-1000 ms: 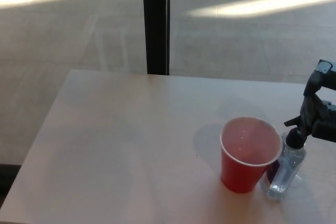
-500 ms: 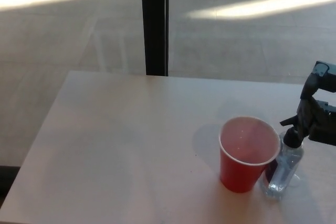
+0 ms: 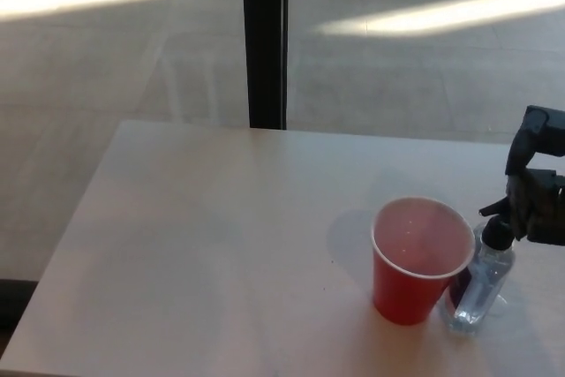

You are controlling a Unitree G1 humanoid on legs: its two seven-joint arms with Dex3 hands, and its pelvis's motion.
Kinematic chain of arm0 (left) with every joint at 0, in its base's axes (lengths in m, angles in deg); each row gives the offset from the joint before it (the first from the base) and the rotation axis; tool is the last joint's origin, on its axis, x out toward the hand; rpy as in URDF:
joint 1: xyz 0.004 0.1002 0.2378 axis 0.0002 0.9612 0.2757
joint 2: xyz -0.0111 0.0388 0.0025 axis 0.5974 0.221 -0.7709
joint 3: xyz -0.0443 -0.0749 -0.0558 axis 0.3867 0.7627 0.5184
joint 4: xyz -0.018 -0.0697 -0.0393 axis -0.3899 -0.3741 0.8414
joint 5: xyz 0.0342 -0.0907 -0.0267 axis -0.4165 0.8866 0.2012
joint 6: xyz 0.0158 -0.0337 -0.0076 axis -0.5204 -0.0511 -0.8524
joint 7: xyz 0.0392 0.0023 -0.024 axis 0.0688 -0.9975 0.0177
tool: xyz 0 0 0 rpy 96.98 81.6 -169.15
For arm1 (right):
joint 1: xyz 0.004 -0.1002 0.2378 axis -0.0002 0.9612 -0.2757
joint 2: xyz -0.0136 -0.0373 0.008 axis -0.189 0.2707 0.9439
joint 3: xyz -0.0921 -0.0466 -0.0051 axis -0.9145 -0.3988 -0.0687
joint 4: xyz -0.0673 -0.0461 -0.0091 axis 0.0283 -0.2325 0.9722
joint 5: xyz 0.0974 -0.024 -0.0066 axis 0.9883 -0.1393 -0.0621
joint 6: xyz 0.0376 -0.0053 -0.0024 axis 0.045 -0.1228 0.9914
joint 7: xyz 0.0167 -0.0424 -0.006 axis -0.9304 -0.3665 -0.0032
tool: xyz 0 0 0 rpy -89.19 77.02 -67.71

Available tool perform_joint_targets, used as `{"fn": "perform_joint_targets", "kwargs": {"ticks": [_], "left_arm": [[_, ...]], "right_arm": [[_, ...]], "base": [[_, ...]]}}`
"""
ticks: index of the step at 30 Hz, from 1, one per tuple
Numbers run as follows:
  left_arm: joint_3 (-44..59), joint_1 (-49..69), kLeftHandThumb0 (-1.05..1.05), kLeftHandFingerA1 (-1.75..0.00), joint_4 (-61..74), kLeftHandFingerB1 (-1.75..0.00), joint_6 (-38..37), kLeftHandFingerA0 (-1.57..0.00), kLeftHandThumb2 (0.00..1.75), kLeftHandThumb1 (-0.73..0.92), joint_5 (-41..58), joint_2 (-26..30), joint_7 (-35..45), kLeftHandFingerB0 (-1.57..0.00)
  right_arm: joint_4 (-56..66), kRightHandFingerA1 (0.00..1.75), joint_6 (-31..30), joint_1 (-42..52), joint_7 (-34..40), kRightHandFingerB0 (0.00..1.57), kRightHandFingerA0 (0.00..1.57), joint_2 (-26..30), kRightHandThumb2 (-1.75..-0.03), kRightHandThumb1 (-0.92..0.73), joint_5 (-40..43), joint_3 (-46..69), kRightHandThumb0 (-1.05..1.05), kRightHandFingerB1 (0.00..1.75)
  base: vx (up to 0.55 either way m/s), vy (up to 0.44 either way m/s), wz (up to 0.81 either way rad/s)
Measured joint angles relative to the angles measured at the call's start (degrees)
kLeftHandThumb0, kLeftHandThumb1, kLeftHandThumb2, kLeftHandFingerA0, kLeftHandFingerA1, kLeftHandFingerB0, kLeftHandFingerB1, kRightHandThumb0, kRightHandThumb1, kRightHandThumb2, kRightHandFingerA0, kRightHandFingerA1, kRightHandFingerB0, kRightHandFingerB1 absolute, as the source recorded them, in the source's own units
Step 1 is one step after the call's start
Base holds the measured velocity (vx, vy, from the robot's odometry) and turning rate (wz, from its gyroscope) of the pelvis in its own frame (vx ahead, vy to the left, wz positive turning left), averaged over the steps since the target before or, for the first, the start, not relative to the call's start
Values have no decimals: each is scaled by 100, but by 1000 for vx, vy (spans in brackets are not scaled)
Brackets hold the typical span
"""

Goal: The robot uses its right hand fist to press the hand soap kept in the middle of the table to get liquid hand soap out

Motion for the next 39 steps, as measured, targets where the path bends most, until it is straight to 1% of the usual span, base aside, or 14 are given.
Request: {"fn": "perform_joint_targets", "kwargs": {"ticks": [4, 5, 6, 8, 9, 12, 13, 15, 17, 20, 21, 23, 25, 39], "left_arm": [[-6, -20, -31, -110, 7, -106, 0, -50, 160, 44, 4, 16, 0, -51], [-11, -19, -35, -92, 8, -92, 0, -54, 139, 58, 4, 20, 0, -57], [-11, -17, -32, -108, 13, -102, 0, -47, 160, 43, 5, 20, -2, -45], [0, -17, -30, -117, 39, -108, 1, -41, 153, 49, 11, 20, -3, -41], [-1, -17, -31, -102, 51, -90, 1, -47, 154, 49, 12, 20, -3, -39], [-25, -17, -30, -111, 58, -102, 2, -39, 152, 49, 7, 21, -6, -41], [-33, -13, -33, -88, 64, -84, 2, -52, 137, 60, 7, 21, -5, -49], [-38, -19, -34, -89, 59, -85, 2, -54, 137, 60, 8, 22, -6, -51], [-38, -28, -33, -103, 49, -94, 2, -48, 156, 49, 11, 23, -5, -43], [-40, -10, -34, -102, 110, -93, 4, -48, 156, 51, 15, 23, -3, -42], [-41, -4, -35, -86, 136, -84, 4, -49, 136, 61, 15, 23, -2, -49], [-65, -4, -36, -87, 167, -82, 9, -49, 138, 65, 11, 27, -5, -44], [-75, -9, -34, -109, 168, -102, 32, -51, 159, 49, 11, 32, -6, -49], [-104, -29, -32, -104, 243, -100, 98, -49, 155, 54, 12, 35, -7, -49]], "right_arm": [[-60, 175, 155, 41, -94, 69, 94, 88, -132, -49, -16, -34, -17, 166], [-59, 175, 193, 72, -106, 70, 96, 104, -132, -50, -20, -38, -17, 165], [-56, 175, 224, 96, -107, 72, 97, 111, -134, -49, -26, -46, -18, 164], [-52, 175, 294, 130, -106, 71, 97, 117, -135, -47, -46, -76, -19, 167], [-49, 175, 320, 144, -104, 72, 96, 119, -134, -48, -58, -89, -18, 167], [-16, 175, 416, 189, -75, 72, 97, 108, -137, -46, -91, -154, -18, 170], [-5, 175, 466, 212, -66, 72, 98, 92, -137, -45, -101, -186, -19, 170], [30, 175, 532, 244, -23, 73, 100, 57, -136, -46, -126, -242, -20, 170], [54, 175, 584, 277, 20, 73, 100, 26, -138, -45, -159, -268, -21, 170], [70, 175, 648, 323, 86, 73, 102, -15, -140, -44, -208, -294, -22, 171], [71, 175, 668, 334, 101, 74, 102, -25, -141, -43, -218, -299, -21, 172], [71, 175, 710, 353, 127, 74, 103, -44, -142, -43, -232, -315, -22, 172], [69, 175, 751, 366, 147, 73, 104, -63, -141, -44, -241, -333, -22, 173], [6, 175, 874, 324, 163, 73, 97, 46, -131, -51, -264, -402, -20, 171]], "base": [[0, 0, 0], [0, 0, 0], [0, 0, 0], [0, 0, 0], [0, 0, 0], [0, 0, 0], [0, 0, 0], [0, 0, 0], [0, 0, 0], [0, 0, 0], [0, 0, 0], [0, 0, 0], [0, 0, 0], [0, 0, 0]]}}
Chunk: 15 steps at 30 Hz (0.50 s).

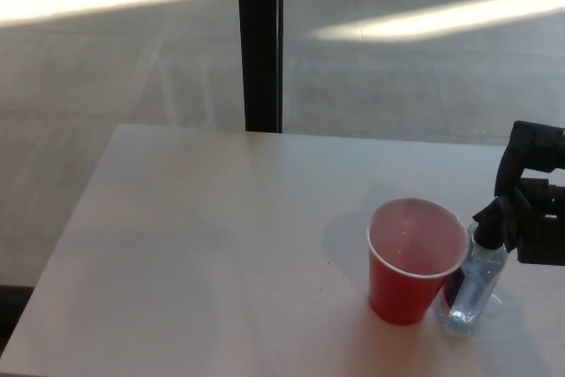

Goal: The robot uses its right hand fist to press the hand soap kept in the middle of the table to get liquid hand soap out

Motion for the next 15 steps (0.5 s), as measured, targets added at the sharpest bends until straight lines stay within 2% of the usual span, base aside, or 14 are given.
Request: {"fn": "perform_joint_targets", "kwargs": {"ticks": [3, 4, 6, 9, 15], "left_arm": [[-5, -6, -32, -105, -20, -101, 0, -49, 156, 53, -3, 0, 0, -49], [-2, -8, -34, -101, -20, -96, 0, -48, 149, 56, -3, 0, 0, -46], [-9, -10, -34, -103, -18, -102, 2, -49, 154, 55, -6, 0, -1, -52], [-25, -17, -34, -100, -32, -104, 1, -45, 155, 54, -8, 0, 0, -54], [-57, -42, -33, -102, -48, -105, 2, -45, 154, 57, -13, 2, 0, -52]], "right_arm": [[-19, 175, -1, -38, -3, 75, 98, 18, -135, -47, 0, -17, -19, 167], [-30, 175, -1, -54, -3, 76, 99, 22, -136, -46, 0, -29, -19, 166], [-39, 175, -1, -74, -2, 73, 99, 23, -131, -50, 0, -49, -19, 170], [-55, 175, -1, -84, -2, 72, 100, 23, -135, -48, 0, -70, -20, 171], [-88, 175, 13, -90, 4, 75, 103, 20, -138, -47, 0, -88, -20, 172]], "base": [[0, 0, 0], [0, 0, 0], [0, 0, 0], [0, 0, 0], [0, 0, 0]]}}
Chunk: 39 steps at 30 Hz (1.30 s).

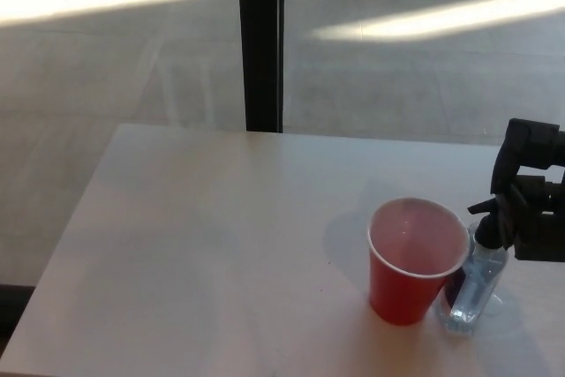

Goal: The robot uses its right hand fist to press the hand soap kept in the middle of the table to get liquid hand soap out

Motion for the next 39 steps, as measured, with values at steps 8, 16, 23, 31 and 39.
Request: {"fn": "perform_joint_targets", "kwargs": {"ticks": [8, 16, 23, 31, 39], "left_arm": [[-43, -54, -35, -100, -28, -99, 0, -45, 153, 56, 0, 0, -1, -51], [-43, -151, -36, -100, -155, -95, 0, -46, 152, 56, 2, 0, -6, -45], [-66, -212, -37, -95, -208, -95, -1, -47, 147, 59, -5, 1, -5, -53], [-97, -287, -36, -93, -242, -104, -1, -39, 151, 60, -10, 2, -5, -57], [-109, -333, -36, -105, -249, -102, -1, -49, 150, 58, -10, 2, -4, -50]], "right_arm": [[-7, 175, 42, 2, 27, 74, 102, -18, -130, -52, 0, -32, -19, 173], [-4, 175, 98, 13, 76, 76, 105, -20, -136, -50, 0, -84, -19, 170], [-46, 175, 177, 22, 82, 76, 104, -18, -141, -45, 3, -95, -20, 169], [-58, 175, 203, 18, 82, 77, 104, -14, -141, -44, 19, -98, -22, 166], [-92, 175, 205, -6, 82, 76, 103, -14, -137, -47, 47, -97, -23, 161]], "base": [[0, 0, 0], [0, 0, 0], [0, 0, 0], [0, 0, 0], [0, 0, 0]]}}
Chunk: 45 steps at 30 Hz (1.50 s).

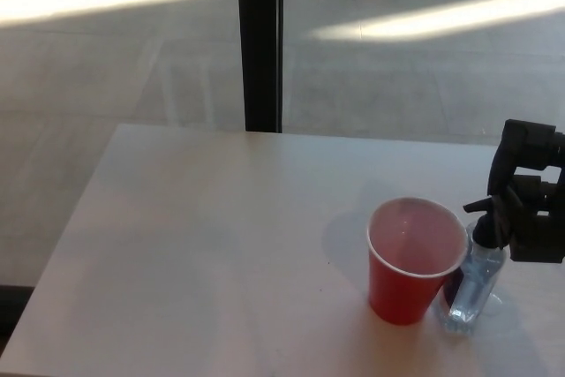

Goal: The robot uses its right hand fist to press the hand soap kept in the middle of the table to get liquid hand soap out

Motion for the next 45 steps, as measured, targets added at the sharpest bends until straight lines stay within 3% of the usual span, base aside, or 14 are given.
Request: {"fn": "perform_joint_targets", "kwargs": {"ticks": [4, 8, 13, 19, 23, 24, 25, 26, 30, 36, 38, 42, 44, 45], "left_arm": [[2, -21, -38, -112, -13, -108, 0, -54, 152, 58, 2, 0, 0, -55], [8, -44, -40, -99, -15, -108, 0, -45, 151, 57, 6, 0, 0, -60], [2, -60, -35, -108, -25, -108, 0, -50, 150, 59, 2, 0, 0, -53], [6, -59, -40, -112, -30, -117, 0, -52, 152, 59, 5, 0, 0, -59], [17, -56, -41, -104, -35, -98, 0, -46, 148, 61, 8, 0, 0, -45], [23, -56, -41, -111, -38, -111, 0, -36, 145, 61, 10, 0, 0, -42], [30, -56, -42, -99, -43, -98, 0, -45, 148, 61, 11, 0, 0, -47], [34, -56, -42, -100, -48, -96, 0, -46, 149, 59, 12, 0, 0, -46], [44, -48, -36, -105, -79, -99, 0, -54, 146, 62, 10, 0, 0, -51], [59, -37, -40, -113, -91, -106, 0, -50, 156, 58, 12, 0, 0, -47], [69, -37, -41, -97, -91, -88, 0, -43, 147, 61, 16, 0, 1, -38], [69, -27, -39, -97, -107, -86, 0, -44, 150, 60, 16, 0, 5, -36], [67, -11, -38, -98, -120, -96, 0, -43, 152, 56, 15, 1, 5, -47], [65, 2, -38, -98, -127, -96, 0, -43, 152, 56, 13, 1, 5, -47]], "right_arm": [[-30, 175, 0, -27, -1, 75, 102, -1, -134, -51, 11, 0, -21, 159], [-35, 175, 0, -29, -1, 74, 99, -2, -139, -46, 33, 0, -23, 164], [-38, 175, 0, -28, -1, 73, 99, -2, -138, -50, 71, 2, -22, 167], [-58, 175, -12, -59, -26, 70, 99, -2, -134, -51, 223, 102, -25, 170], [-57, 175, -56, -101, -59, 65, 97, -1, -129, -55, 342, 215, -24, 166], [-54, 175, -87, -112, -67, 65, 97, -1, -128, -56, 387, 255, -23, 163], [-47, 175, -117, -123, -77, 64, 96, -1, -130, -53, 428, 284, -24, 164], [-41, 175, -146, -133, -84, 57, 93, 0, -127, -57, 460, 315, -24, 171], [-12, 175, -361, -199, -111, 65, 93, 9, -126, -53, 623, 451, -21, 164], [-19, 175, -837, -519, -64, 60, 91, 43, -123, -57, 884, 833, -24, 162], [-20, 175, -997, -696, -34, 59, 91, 88, -121, -63, 991, 1016, -23, 160], [-39, 175, -1327, -1103, 40, 51, 88, 260, -122, -64, 1284, 1490, -20, 167], [-67, 175, -1472, -1291, 81, 63, 88, 350, -112, -62, 1425, 1722, -21, 142], [-97, 175, -1568, -1418, 112, 63, 88, 435, -112, -62, 1525, 1905, -21, 142]], "base": [[0, 0, 0], [0, 0, 0], [0, 0, 0], [0, 0, 0], [0, 0, 0], [0, 0, 0], [0, 0, 0], [0, 0, 0], [0, 0, 0], [0, 0, 0], [0, 0, 0], [0, 0, 0], [0, 0, 0], [0, 0, 0]]}}
